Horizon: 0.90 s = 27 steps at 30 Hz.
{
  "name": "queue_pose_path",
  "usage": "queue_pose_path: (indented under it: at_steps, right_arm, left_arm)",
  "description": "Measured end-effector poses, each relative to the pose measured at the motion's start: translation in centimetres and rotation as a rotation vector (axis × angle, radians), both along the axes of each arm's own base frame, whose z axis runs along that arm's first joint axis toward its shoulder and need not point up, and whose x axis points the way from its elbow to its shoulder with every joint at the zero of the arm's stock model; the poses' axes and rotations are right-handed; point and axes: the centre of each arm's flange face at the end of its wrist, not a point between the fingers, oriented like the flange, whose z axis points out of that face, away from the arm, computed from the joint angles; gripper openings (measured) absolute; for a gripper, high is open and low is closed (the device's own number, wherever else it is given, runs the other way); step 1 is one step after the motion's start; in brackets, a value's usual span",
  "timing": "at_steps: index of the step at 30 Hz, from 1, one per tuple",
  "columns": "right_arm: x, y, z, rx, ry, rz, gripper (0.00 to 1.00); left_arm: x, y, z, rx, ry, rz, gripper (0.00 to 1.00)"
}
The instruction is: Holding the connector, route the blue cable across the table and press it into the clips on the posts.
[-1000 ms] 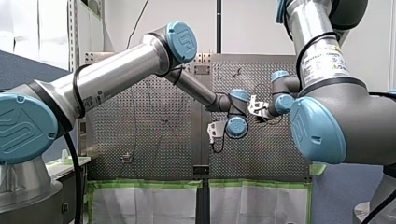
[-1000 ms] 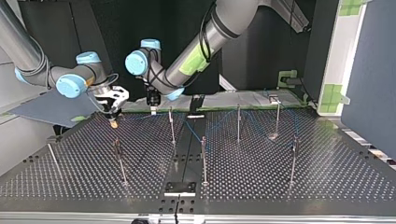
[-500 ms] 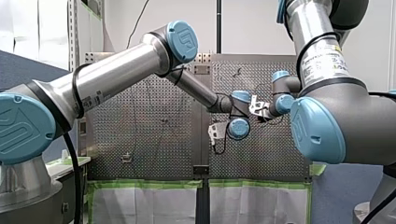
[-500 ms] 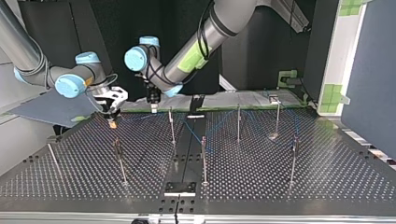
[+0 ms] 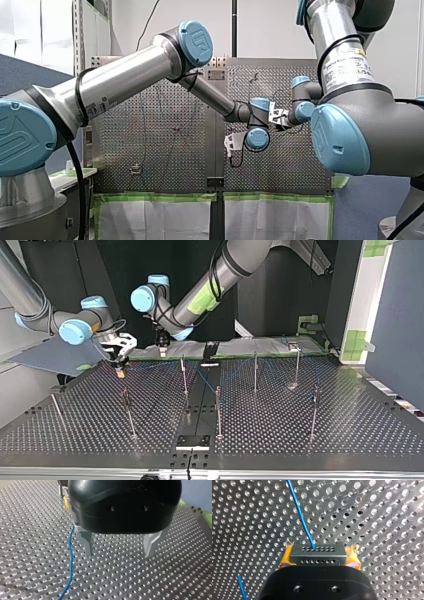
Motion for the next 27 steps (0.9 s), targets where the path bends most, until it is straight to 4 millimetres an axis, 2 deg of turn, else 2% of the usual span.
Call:
queue_pose_path:
  at_steps: [6,11,27]
  right_arm:
    - [0.0,0.0,0.0,0.0,0.0,0.004,0.0]
    - [0.0,0.0,0.0,0.0,0.001,0.005,0.0]
    - [0.3,0.2,0.0,0.002,0.0,0.015,0.0]
  left_arm:
    - [0.9,-0.4,1.5,-0.022,-0.028,0.019,1.0]
    - [2.2,0.1,2.7,-0.003,-0.05,0.071,1.0]
    - [5.2,1.3,3.6,-0.007,-0.048,0.04,1.0]
